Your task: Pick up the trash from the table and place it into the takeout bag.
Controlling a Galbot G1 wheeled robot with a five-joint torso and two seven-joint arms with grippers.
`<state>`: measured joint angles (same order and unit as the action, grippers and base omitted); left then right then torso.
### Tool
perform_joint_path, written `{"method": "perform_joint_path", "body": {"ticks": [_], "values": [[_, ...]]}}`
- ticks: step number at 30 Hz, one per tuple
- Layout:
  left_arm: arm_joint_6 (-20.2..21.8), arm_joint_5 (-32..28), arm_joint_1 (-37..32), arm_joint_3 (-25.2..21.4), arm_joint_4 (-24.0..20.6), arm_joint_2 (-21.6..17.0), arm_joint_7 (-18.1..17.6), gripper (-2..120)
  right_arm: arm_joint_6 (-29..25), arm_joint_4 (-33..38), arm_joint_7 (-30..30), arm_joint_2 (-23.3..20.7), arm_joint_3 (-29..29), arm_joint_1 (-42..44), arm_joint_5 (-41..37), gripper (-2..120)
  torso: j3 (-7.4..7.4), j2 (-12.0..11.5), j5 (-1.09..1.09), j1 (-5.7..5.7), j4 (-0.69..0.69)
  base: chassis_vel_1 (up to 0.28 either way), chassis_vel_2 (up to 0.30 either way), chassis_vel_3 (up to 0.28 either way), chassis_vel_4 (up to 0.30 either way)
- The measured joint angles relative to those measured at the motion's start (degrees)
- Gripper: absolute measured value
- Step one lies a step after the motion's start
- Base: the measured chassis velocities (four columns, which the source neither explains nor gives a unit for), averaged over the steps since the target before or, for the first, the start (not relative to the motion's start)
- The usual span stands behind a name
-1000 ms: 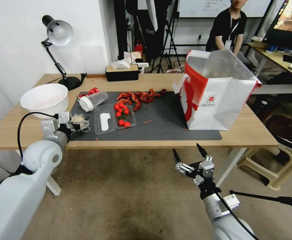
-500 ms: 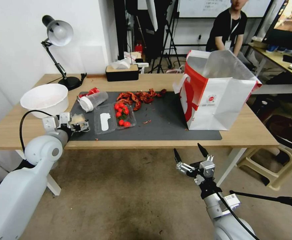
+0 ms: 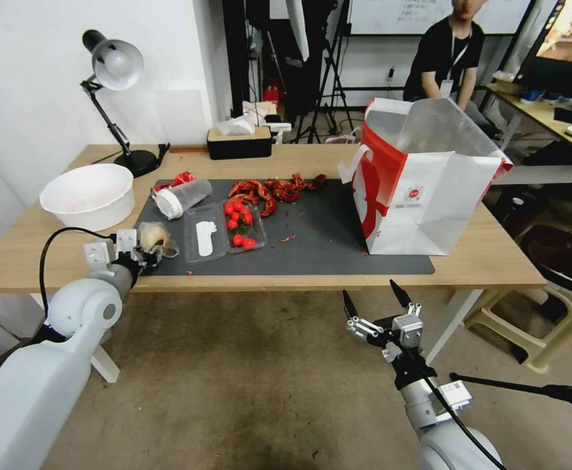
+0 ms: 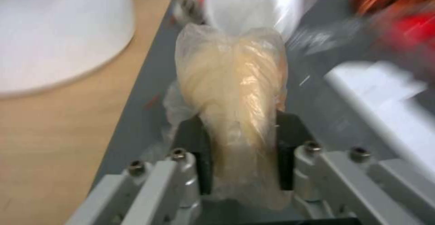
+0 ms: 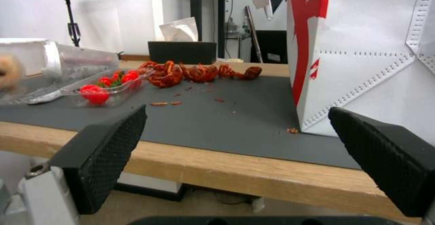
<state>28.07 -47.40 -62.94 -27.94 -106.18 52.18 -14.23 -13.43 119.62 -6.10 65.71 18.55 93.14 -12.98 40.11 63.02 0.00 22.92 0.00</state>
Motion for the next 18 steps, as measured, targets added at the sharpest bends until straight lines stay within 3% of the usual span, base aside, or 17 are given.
{"method": "perform_joint_path", "body": {"ticks": [2,3,4,5,7,8,9,11,12,13,15,16,18], "values": [[-0.78,0.01,-0.14,-0.11,-0.08,-0.08,0.83,21,0.00,0.03,-0.01,0.00,0.00,0.02,0.01,100,0.00,0.00,0.01,0.00,0.00,0.000,0.000,0.000,0.000],[-5.87,0.18,-0.70,-0.62,-0.45,-0.61,6.07,14,0.02,0.16,-0.15,0.02,0.00,0.09,0.12,100,0.00,0.00,-0.01,0.00,0.00,0.000,0.000,0.000,0.000],[-8.40,0.21,-0.77,-0.84,-0.72,-0.96,9.28,12,0.09,0.23,-0.21,0.06,0.00,0.10,0.15,100,0.00,0.00,-0.01,0.00,0.01,0.000,0.000,0.000,0.000],[-8.40,0.21,-0.77,-0.84,-0.72,-0.96,9.28,12,0.09,0.23,-0.21,0.06,0.00,0.10,0.15,100,0.00,0.00,-0.01,0.00,0.01,0.000,0.000,0.000,0.000],[-14.85,-1.05,-0.15,-0.89,-1.56,-1.73,16.83,6,0.20,0.46,-0.31,0.17,-0.09,0.19,0.21,100,0.00,0.00,0.00,0.00,0.01,0.000,0.000,0.000,0.000],[-14.85,-1.05,-0.15,-0.89,-1.56,-1.73,16.83,6,0.20,0.46,-0.31,0.17,-0.09,0.19,0.21,100,0.00,0.00,0.00,0.00,0.01,0.000,0.000,0.000,0.000],[-17.39,-1.55,0.74,-0.72,-1.81,-1.95,21.43,5,0.22,0.50,-0.33,0.20,-0.12,0.23,0.23,100,0.00,0.00,0.00,0.00,0.01,0.000,0.000,0.000,0.000],[-19.91,-2.06,3.08,0.58,-2.04,-2.29,26.81,5,0.22,0.51,-0.37,0.18,-0.24,0.17,0.24,100,0.00,0.00,0.00,-0.01,0.00,0.000,0.000,0.000,0.000],[-19.91,-2.06,3.08,0.58,-2.04,-2.29,26.81,5,0.22,0.51,-0.37,0.18,-0.24,0.17,0.24,100,0.00,0.00,0.00,-0.01,0.00,0.000,0.000,0.000,0.000],[-20.91,-2.83,5.57,2.22,-2.03,-2.59,29.64,5,0.22,0.48,-0.39,0.07,-0.35,-0.04,0.24,100,0.00,0.00,0.00,0.00,-0.01,0.000,0.000,0.000,0.000],[-21.39,-4.29,9.88,5.36,-1.48,-3.23,32.03,5,0.31,0.45,-0.39,-0.04,-0.54,-0.23,0.26,100,0.00,0.00,0.01,0.00,0.00,0.000,0.000,0.000,0.000],[-21.39,-4.29,9.88,5.36,-1.48,-3.23,32.03,5,0.31,0.45,-0.39,-0.04,-0.54,-0.23,0.26,100,0.00,0.00,0.01,0.00,0.00,0.000,0.000,0.000,0.000],[-21.52,-6.58,15.40,9.67,-0.36,-3.95,32.35,5,0.52,0.53,-0.40,0.00,-0.68,-0.22,0.50,100,0.00,0.00,0.01,0.00,0.00,0.000,0.000,0.000,0.000]]}}
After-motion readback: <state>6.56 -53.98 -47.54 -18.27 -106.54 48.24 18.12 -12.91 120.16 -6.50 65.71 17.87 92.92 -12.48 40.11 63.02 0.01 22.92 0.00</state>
